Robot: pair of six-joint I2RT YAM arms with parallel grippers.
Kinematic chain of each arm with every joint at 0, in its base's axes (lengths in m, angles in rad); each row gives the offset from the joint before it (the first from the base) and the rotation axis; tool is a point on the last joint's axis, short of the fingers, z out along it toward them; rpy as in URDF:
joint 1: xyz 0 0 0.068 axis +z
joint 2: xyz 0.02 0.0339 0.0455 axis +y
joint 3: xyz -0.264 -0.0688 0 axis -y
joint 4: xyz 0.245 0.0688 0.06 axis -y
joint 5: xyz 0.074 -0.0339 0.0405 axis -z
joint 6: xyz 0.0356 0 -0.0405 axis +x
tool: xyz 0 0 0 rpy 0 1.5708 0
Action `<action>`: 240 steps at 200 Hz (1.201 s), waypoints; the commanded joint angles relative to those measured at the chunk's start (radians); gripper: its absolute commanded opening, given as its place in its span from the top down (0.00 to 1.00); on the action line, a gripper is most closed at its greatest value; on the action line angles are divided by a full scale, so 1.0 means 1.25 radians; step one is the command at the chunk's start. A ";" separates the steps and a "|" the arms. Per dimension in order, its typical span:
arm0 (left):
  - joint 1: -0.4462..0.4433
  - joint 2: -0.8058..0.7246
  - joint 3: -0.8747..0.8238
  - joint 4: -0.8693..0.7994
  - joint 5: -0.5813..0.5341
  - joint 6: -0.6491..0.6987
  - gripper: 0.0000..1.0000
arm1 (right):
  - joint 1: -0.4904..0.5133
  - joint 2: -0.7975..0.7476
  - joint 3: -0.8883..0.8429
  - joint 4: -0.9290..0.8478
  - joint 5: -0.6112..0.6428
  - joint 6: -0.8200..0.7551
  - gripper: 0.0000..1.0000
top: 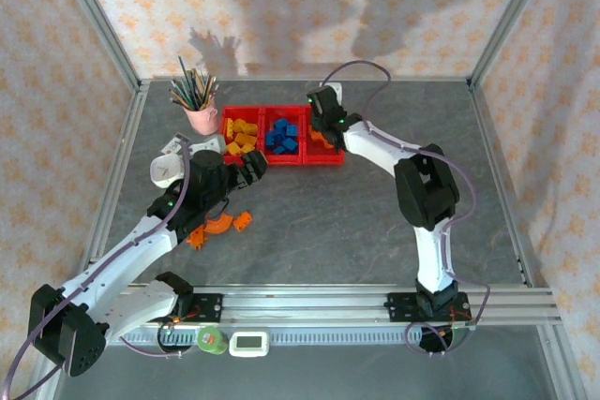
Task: Sort the legos into containers by color
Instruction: Place the lego in the container, then pick up the lego from the bottom-left of the table.
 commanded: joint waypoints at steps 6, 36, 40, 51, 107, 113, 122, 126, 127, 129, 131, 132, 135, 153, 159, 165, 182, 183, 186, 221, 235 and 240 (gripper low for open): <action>0.011 -0.006 0.030 0.013 -0.023 0.024 0.01 | -0.002 0.003 0.038 -0.045 -0.004 -0.024 0.51; 0.012 -0.024 0.024 0.012 -0.029 0.024 0.01 | 0.003 -0.072 -0.021 -0.014 -0.024 -0.035 0.43; 0.013 -0.027 0.024 0.012 -0.030 0.024 0.01 | 0.004 -0.082 -0.030 -0.013 -0.026 -0.034 0.42; 0.013 -0.033 0.025 0.004 -0.032 0.025 0.01 | 0.013 -0.114 -0.052 -0.016 -0.030 -0.028 0.41; 0.017 -0.108 0.009 -0.078 -0.065 0.019 0.01 | 0.126 -0.265 -0.238 0.031 -0.112 -0.008 0.31; 0.018 -0.120 0.007 -0.091 -0.069 0.017 0.01 | 0.140 -0.275 -0.255 0.036 -0.127 -0.011 0.31; 0.019 -0.136 0.004 -0.110 -0.076 0.012 0.01 | 0.165 -0.290 -0.279 0.042 -0.135 -0.018 0.30; 0.018 -0.145 0.002 -0.119 -0.081 0.009 0.01 | 0.177 -0.295 -0.288 0.045 -0.132 -0.019 0.29; 0.018 -0.147 0.002 -0.121 -0.082 0.009 0.01 | 0.179 -0.297 -0.290 0.045 -0.131 -0.020 0.29; 0.018 -0.151 0.001 -0.125 -0.083 0.008 0.01 | 0.186 -0.300 -0.295 0.046 -0.128 -0.021 0.29; 0.019 -0.155 0.001 -0.130 -0.085 0.007 0.01 | 0.192 -0.302 -0.300 0.047 -0.128 -0.022 0.28; 0.019 -0.157 0.000 -0.132 -0.086 0.006 0.01 | 0.194 -0.303 -0.302 0.048 -0.127 -0.021 0.28; 0.018 -0.164 -0.002 -0.139 -0.088 0.004 0.01 | 0.203 -0.305 -0.309 0.051 -0.129 -0.022 0.28; 0.019 -0.202 -0.012 -0.175 -0.104 -0.008 0.01 | 0.252 -0.316 -0.352 0.076 -0.161 -0.045 0.26; 0.019 -0.213 -0.014 -0.186 -0.109 -0.011 0.01 | 0.271 -0.316 -0.365 0.085 -0.167 -0.053 0.25; 0.019 -0.223 -0.016 -0.199 -0.114 -0.014 0.01 | 0.285 -0.313 -0.376 0.093 -0.177 -0.060 0.24; 0.019 -0.247 -0.018 -0.232 -0.130 -0.025 0.01 | 0.314 -0.290 -0.385 0.099 -0.192 -0.041 0.22; 0.019 -0.248 -0.018 -0.234 -0.130 -0.025 0.01 | 0.315 -0.289 -0.385 0.098 -0.192 -0.038 0.22; 0.019 -0.252 -0.019 -0.239 -0.132 -0.027 0.01 | 0.321 -0.282 -0.385 0.097 -0.194 -0.030 0.22; 0.019 -0.298 -0.024 -0.287 -0.157 -0.053 0.01 | 0.397 -0.219 -0.377 0.149 -0.195 0.023 0.18; 0.019 -0.316 -0.028 -0.298 -0.167 -0.062 0.01 | 0.421 -0.188 -0.362 0.163 -0.196 0.022 0.16; 0.019 -0.321 -0.028 -0.303 -0.170 -0.063 0.01 | 0.428 -0.178 -0.356 0.169 -0.197 0.020 0.15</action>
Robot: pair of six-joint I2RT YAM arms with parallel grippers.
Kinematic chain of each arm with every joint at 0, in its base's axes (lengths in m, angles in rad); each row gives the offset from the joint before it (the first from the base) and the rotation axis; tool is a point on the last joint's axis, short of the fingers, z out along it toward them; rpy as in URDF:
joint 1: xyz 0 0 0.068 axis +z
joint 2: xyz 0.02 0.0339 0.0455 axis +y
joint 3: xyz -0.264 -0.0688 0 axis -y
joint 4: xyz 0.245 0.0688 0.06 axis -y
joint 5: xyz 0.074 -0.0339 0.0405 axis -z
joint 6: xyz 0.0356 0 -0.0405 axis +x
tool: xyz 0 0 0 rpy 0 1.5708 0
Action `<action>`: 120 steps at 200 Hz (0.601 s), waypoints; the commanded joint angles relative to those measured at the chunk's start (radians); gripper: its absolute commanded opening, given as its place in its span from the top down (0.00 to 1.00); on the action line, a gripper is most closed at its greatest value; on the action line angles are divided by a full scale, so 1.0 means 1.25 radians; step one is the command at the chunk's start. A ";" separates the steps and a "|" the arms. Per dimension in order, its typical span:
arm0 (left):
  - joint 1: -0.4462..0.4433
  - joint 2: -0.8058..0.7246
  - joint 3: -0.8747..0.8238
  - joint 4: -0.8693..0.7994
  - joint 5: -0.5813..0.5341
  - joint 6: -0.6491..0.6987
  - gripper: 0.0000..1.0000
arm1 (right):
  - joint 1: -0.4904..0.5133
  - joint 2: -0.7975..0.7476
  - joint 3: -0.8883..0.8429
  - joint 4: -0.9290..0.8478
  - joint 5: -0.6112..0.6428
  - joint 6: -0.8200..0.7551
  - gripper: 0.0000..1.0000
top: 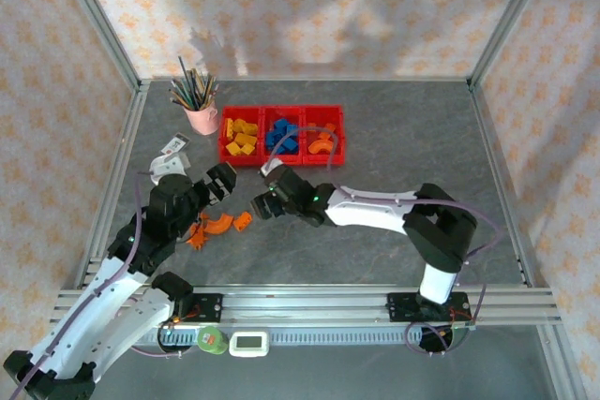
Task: Sort the legos into containers by color
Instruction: Pick up the lego from the bottom-left of the table.
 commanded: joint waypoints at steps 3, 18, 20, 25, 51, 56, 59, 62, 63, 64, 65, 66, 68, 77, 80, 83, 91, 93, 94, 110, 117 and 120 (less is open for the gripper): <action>0.008 -0.031 -0.011 -0.058 -0.044 -0.027 0.01 | 0.040 0.055 0.031 0.054 -0.006 0.020 0.15; 0.008 -0.040 -0.008 -0.076 -0.057 -0.034 0.01 | 0.059 0.088 0.050 0.069 -0.010 0.014 0.13; 0.009 -0.041 -0.008 -0.079 -0.058 -0.035 0.01 | 0.062 0.092 0.053 0.070 -0.010 0.012 0.13; 0.008 -0.043 -0.006 -0.085 -0.060 -0.038 0.01 | 0.068 0.103 0.060 0.073 -0.007 0.007 0.12; 0.008 -0.057 -0.009 -0.100 -0.068 -0.048 0.01 | 0.089 0.154 0.096 0.077 0.003 -0.015 0.09; 0.008 -0.060 -0.010 -0.103 -0.070 -0.049 0.01 | 0.091 0.162 0.103 0.077 0.007 -0.017 0.09; 0.008 -0.062 -0.010 -0.104 -0.071 -0.049 0.01 | 0.091 0.168 0.106 0.078 0.010 -0.020 0.09; 0.009 -0.065 -0.010 -0.105 -0.072 -0.050 0.01 | 0.092 0.174 0.109 0.078 0.015 -0.022 0.08; 0.008 -0.065 -0.011 -0.105 -0.073 -0.050 0.01 | 0.092 0.176 0.110 0.077 0.017 -0.022 0.08; 0.008 -0.066 -0.011 -0.106 -0.073 -0.051 0.01 | 0.093 0.178 0.111 0.077 0.018 -0.023 0.08; 0.008 -0.066 -0.010 -0.106 -0.074 -0.051 0.01 | 0.093 0.180 0.112 0.077 0.020 -0.023 0.08; 0.009 -0.067 -0.010 -0.106 -0.074 -0.051 0.01 | 0.093 0.181 0.114 0.076 0.022 -0.023 0.08; 0.009 -0.068 -0.011 -0.107 -0.074 -0.051 0.01 | 0.092 0.185 0.117 0.075 0.026 -0.024 0.08; 0.008 -0.071 -0.012 -0.108 -0.077 -0.052 0.01 | 0.092 0.203 0.133 0.061 0.044 -0.028 0.08; 0.008 -0.072 -0.012 -0.108 -0.078 -0.052 0.01 | 0.092 0.208 0.139 0.057 0.048 -0.030 0.08; 0.009 -0.073 -0.012 -0.109 -0.078 -0.051 0.01 | 0.093 0.213 0.144 0.054 0.050 -0.032 0.08; 0.008 -0.073 -0.015 -0.108 -0.079 -0.052 0.01 | 0.092 0.221 0.151 0.052 0.052 -0.039 0.08; 0.009 -0.073 -0.014 -0.108 -0.079 -0.052 0.01 | 0.093 0.223 0.152 0.051 0.051 -0.041 0.09; 0.008 -0.073 -0.015 -0.108 -0.079 -0.052 0.01 | 0.093 0.224 0.153 0.052 0.050 -0.041 0.09; 0.008 -0.070 -0.019 -0.106 -0.077 -0.053 0.01 | 0.092 0.238 0.164 0.056 0.043 -0.053 0.12; 0.009 -0.069 -0.020 -0.102 -0.075 -0.052 0.01 | 0.092 0.246 0.173 0.052 0.046 -0.055 0.14; 0.009 -0.069 -0.021 -0.101 -0.074 -0.052 0.01 | 0.093 0.250 0.176 0.049 0.048 -0.057 0.15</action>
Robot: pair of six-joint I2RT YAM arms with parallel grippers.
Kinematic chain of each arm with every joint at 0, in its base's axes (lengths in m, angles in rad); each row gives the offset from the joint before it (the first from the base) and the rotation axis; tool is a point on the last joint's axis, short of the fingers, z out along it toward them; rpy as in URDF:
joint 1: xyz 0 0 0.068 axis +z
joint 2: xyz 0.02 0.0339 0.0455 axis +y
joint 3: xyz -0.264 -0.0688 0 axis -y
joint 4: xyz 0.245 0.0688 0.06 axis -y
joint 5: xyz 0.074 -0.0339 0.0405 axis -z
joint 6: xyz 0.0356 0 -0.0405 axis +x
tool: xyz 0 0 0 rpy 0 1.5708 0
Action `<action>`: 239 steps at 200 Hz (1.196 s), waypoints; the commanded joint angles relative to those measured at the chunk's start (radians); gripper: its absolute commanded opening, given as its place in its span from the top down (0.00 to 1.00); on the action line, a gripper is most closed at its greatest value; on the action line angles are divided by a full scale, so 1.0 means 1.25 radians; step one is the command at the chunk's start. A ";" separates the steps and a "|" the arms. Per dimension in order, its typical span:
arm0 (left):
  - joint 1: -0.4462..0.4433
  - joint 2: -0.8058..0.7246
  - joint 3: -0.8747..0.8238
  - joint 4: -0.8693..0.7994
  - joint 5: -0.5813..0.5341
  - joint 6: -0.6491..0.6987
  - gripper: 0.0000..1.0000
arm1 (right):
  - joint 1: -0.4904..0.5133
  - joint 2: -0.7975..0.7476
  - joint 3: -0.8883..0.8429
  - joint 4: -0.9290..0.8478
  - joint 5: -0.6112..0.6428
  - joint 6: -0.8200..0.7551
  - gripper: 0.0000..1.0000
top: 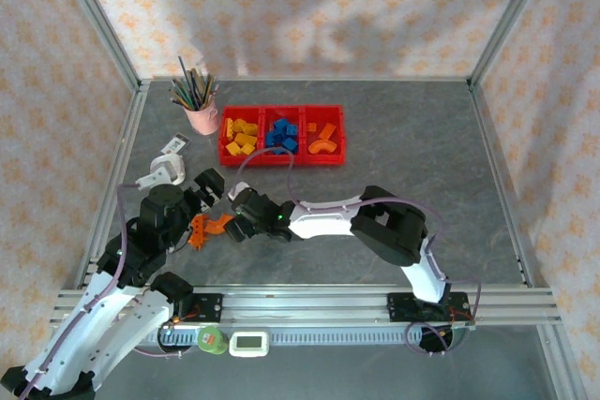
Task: Sort the legos into containers by color
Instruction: Pick up the lego from the bottom-left of the table, then place the lego in the container.
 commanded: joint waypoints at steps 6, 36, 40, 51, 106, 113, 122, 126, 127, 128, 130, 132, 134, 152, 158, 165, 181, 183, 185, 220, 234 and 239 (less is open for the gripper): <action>0.009 -0.003 -0.019 -0.015 -0.019 -0.008 0.01 | 0.001 0.030 0.041 -0.010 0.034 -0.027 0.17; 0.008 0.000 -0.019 -0.013 -0.020 -0.005 0.01 | 0.002 0.037 0.046 -0.017 0.029 -0.040 0.31; 0.008 0.000 -0.019 -0.013 -0.020 -0.006 0.01 | 0.002 0.034 0.043 -0.018 0.028 -0.040 0.33; 0.009 0.000 -0.021 -0.012 -0.020 -0.004 0.01 | 0.002 0.028 0.038 -0.015 0.025 -0.041 0.39; 0.008 0.006 -0.018 0.001 -0.006 -0.001 0.01 | 0.001 -0.030 0.012 -0.019 0.015 -0.029 0.56; 0.008 0.009 -0.016 0.003 -0.004 0.003 0.01 | 0.000 -0.047 0.005 -0.022 0.015 -0.025 0.56; 0.009 0.015 -0.010 0.006 0.000 0.009 0.01 | -0.003 -0.067 -0.001 -0.030 0.015 -0.018 0.57; 0.008 0.018 -0.008 0.007 0.002 0.011 0.01 | -0.005 -0.077 -0.004 -0.033 0.015 -0.015 0.57; 0.009 0.018 -0.007 0.008 0.002 0.011 0.01 | -0.006 -0.080 -0.006 -0.033 0.016 -0.013 0.57; 0.009 0.019 -0.006 0.008 0.003 0.012 0.01 | -0.007 -0.082 -0.007 -0.035 0.015 -0.013 0.57; 0.008 0.021 -0.004 0.009 0.003 0.013 0.01 | -0.009 -0.088 -0.009 -0.037 0.015 -0.011 0.57; 0.008 0.023 -0.004 0.010 0.005 0.015 0.01 | -0.010 -0.091 -0.011 -0.040 0.015 -0.010 0.57; 0.008 0.025 -0.002 0.011 0.006 0.016 0.01 | -0.012 -0.098 -0.013 -0.042 0.016 -0.008 0.57; 0.008 0.045 0.007 0.030 0.019 0.029 0.01 | -0.038 -0.142 -0.028 -0.067 0.019 0.013 0.57; 0.008 0.052 0.009 0.038 0.025 0.032 0.01 | -0.052 -0.157 -0.035 -0.078 0.023 0.020 0.57; 0.008 0.062 0.011 0.049 0.033 0.037 0.01 | -0.069 -0.175 -0.038 -0.089 0.030 0.028 0.57; 0.008 0.087 0.014 0.077 0.052 0.046 0.01 | -0.117 -0.208 -0.049 -0.114 0.056 0.043 0.57; 0.009 0.091 0.014 0.080 0.054 0.047 0.01 | -0.124 -0.213 -0.050 -0.116 0.059 0.044 0.56; 0.008 0.094 0.014 0.084 0.057 0.048 0.01 | -0.131 -0.216 -0.052 -0.117 0.063 0.044 0.56; 0.008 0.147 0.020 0.146 0.104 0.060 0.01 | -0.285 -0.238 -0.038 -0.142 0.091 0.056 0.56; 0.008 0.166 0.021 0.165 0.112 0.064 0.01 | -0.338 -0.228 -0.021 -0.134 0.106 0.050 0.55; 0.008 0.174 0.022 0.171 0.115 0.065 0.01 | -0.354 -0.221 -0.013 -0.130 0.110 0.045 0.55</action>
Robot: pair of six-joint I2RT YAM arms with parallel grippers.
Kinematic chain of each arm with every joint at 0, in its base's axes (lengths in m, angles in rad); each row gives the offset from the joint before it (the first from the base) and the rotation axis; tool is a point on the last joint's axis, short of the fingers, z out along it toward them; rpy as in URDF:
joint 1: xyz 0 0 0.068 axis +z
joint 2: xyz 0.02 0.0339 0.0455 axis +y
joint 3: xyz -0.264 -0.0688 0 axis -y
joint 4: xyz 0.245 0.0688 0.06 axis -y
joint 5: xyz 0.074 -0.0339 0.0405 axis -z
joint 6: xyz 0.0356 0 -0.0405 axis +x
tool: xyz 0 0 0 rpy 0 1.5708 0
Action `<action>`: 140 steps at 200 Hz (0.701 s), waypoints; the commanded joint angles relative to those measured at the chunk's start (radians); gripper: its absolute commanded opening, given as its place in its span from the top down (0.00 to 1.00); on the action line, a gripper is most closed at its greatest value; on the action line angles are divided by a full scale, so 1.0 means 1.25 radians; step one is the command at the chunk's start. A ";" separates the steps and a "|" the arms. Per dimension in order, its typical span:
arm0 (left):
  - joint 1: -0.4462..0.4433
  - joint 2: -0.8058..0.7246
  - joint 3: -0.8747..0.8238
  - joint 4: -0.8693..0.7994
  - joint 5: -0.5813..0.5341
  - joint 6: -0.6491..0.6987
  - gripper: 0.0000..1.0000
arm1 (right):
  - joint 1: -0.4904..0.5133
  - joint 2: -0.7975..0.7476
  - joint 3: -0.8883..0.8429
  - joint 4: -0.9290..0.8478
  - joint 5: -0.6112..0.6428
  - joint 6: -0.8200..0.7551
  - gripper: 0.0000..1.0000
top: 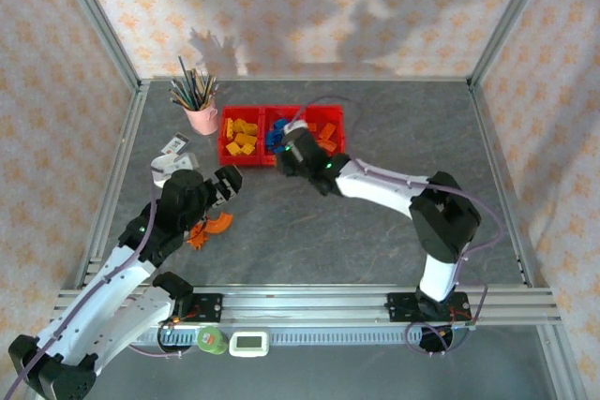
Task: Sort the legos into containers by color
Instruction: Place the lego in the container.
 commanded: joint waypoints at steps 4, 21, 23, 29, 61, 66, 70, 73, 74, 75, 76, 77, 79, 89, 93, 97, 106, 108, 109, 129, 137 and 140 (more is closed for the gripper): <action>0.008 0.027 0.027 0.072 0.040 0.026 0.01 | -0.079 0.009 0.032 -0.029 0.062 0.003 0.55; 0.009 0.049 0.031 0.088 0.049 0.030 0.01 | -0.124 0.054 0.083 -0.039 0.072 -0.002 0.55; 0.009 0.052 0.031 0.090 0.050 0.031 0.01 | -0.128 0.057 0.089 -0.040 0.072 -0.003 0.55; 0.008 0.059 0.035 0.094 0.053 0.032 0.01 | -0.141 0.076 0.106 -0.039 0.070 -0.006 0.54; 0.008 0.088 0.043 0.112 0.059 0.040 0.01 | -0.179 0.175 0.205 -0.048 0.086 -0.031 0.52; 0.008 0.092 0.046 0.113 0.060 0.040 0.01 | -0.183 0.188 0.221 -0.052 0.088 -0.033 0.51; 0.008 0.093 0.047 0.114 0.059 0.041 0.01 | -0.185 0.199 0.232 -0.056 0.089 -0.035 0.50; 0.008 0.094 0.047 0.114 0.060 0.041 0.01 | -0.187 0.207 0.240 -0.059 0.091 -0.036 0.49; 0.009 0.095 0.047 0.114 0.059 0.042 0.01 | -0.188 0.209 0.242 -0.059 0.091 -0.036 0.49; 0.009 0.096 0.048 0.114 0.059 0.042 0.01 | -0.189 0.211 0.245 -0.060 0.092 -0.037 0.49; 0.009 0.096 0.048 0.114 0.059 0.042 0.01 | -0.189 0.213 0.247 -0.061 0.092 -0.038 0.48; 0.008 0.096 0.048 0.115 0.059 0.042 0.01 | -0.190 0.214 0.251 -0.063 0.092 -0.037 0.48; 0.009 0.097 0.049 0.114 0.059 0.042 0.01 | -0.190 0.218 0.255 -0.064 0.093 -0.038 0.47; 0.008 0.098 0.052 0.114 0.057 0.044 0.01 | -0.193 0.233 0.274 -0.074 0.099 -0.043 0.42; 0.008 0.099 0.053 0.113 0.057 0.046 0.01 | -0.193 0.235 0.279 -0.078 0.103 -0.043 0.40; 0.008 0.100 0.054 0.112 0.056 0.046 0.01 | -0.193 0.235 0.282 -0.080 0.107 -0.043 0.39; 0.009 0.098 0.056 0.109 0.053 0.048 0.01 | -0.193 0.229 0.283 -0.083 0.104 -0.045 0.37; 0.008 0.098 0.057 0.108 0.051 0.048 0.01 | -0.193 0.226 0.282 -0.084 0.102 -0.046 0.36; 0.008 0.097 0.056 0.108 0.050 0.048 0.01 | -0.193 0.224 0.281 -0.083 0.101 -0.046 0.36; 0.009 0.090 0.059 0.098 0.035 0.047 0.01 | -0.185 0.189 0.258 -0.075 0.097 -0.056 0.31; 0.009 0.086 0.057 0.093 0.029 0.044 0.01 | -0.177 0.175 0.251 -0.079 0.108 -0.061 0.29; 0.009 0.083 0.057 0.091 0.027 0.042 0.01 | -0.173 0.169 0.246 -0.081 0.110 -0.062 0.29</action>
